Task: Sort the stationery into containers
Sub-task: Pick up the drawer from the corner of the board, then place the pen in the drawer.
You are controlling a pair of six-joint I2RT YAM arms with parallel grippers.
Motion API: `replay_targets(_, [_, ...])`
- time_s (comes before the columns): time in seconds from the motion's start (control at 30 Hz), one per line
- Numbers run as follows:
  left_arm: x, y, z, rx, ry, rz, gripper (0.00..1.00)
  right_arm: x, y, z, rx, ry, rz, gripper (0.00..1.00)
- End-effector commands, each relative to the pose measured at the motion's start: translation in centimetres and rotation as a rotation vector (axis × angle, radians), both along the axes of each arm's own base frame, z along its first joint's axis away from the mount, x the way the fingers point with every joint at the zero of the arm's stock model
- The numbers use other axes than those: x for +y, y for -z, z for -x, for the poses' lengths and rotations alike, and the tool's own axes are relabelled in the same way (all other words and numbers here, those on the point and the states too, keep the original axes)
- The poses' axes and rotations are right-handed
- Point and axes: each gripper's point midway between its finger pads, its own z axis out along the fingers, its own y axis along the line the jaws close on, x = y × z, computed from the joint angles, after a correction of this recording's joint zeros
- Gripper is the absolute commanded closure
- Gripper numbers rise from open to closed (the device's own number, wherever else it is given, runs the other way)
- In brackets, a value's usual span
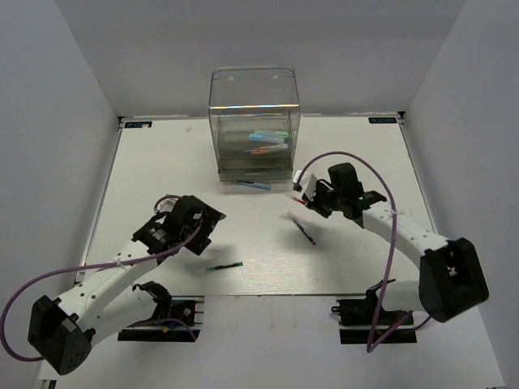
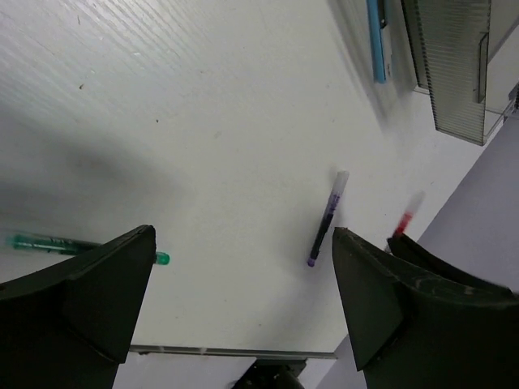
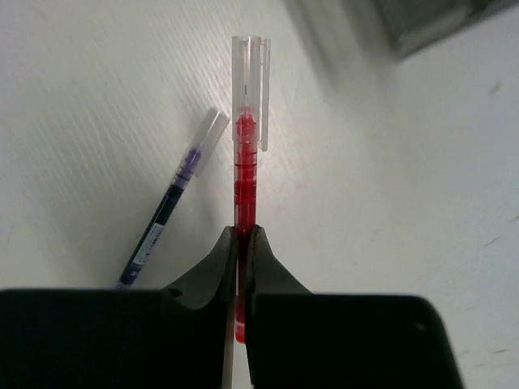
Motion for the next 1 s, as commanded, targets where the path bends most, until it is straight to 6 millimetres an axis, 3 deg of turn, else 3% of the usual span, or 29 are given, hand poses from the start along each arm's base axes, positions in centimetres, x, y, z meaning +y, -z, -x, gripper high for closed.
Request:
replay_targets(0.0, [-0.1,-0.1,1.1,0.119,-0.035,0.002,0.0,2.2,-5.4,-1.1,-0.253,-0.241,-0.017,1.0])
replay_targets(0.03, [-0.3,0.3,1.6,0.166,-0.045,0.015,0.0,3.2,-6.9,-1.5,-0.31,-0.294,-0.016,1.0])
replay_targets(0.1, [-0.7,1.3,2.1,0.24,-0.054,0.011,0.0,3.9,-7.1,-2.0,-0.346,-0.35,0.007,1.0])
replay_targets(0.13, [-0.8,1.8,2.5,0.271,-0.044,0.01,0.0,4.5,-8.9,-3.1,-0.406,-0.363,0.004,1.0])
replay_targets(0.27, [-1.0,3.5,3.4,0.382,-0.066,-0.012,0.0,6.4,-10.5,-5.7,-0.497,-0.411,0.042,1.0])
replay_targets(0.47, [-1.5,4.3,3.5,0.412,-0.071,0.009,0.0,9.7,-13.0,-10.4,-0.592,-0.446,0.088,1.0])
replay_targets(0.53, [-1.4,4.6,3.6,0.42,-0.073,0.002,0.0,10.2,-11.7,-11.3,-0.583,-0.466,0.114,1.0])
replay_targets(0.57, [-1.4,4.8,3.6,0.427,-0.074,-0.003,0.0,10.8,-12.6,-11.7,-0.615,-0.487,0.122,1.0])
replay_targets(0.7, [-1.5,5.4,4.1,0.455,-0.074,0.005,0.0,12.3,-11.8,-12.6,-0.611,-0.529,0.147,1.0])
replay_targets(0.87, [-1.6,6.5,4.9,0.494,-0.071,0.014,0.0,13.2,-9.1,-13.5,-0.579,-0.555,0.191,1.0])
replay_targets(0.97, [-1.6,6.7,4.9,0.493,-0.079,0.02,0.0,13.7,-9.3,-14.3,-0.581,-0.542,0.191,1.0])
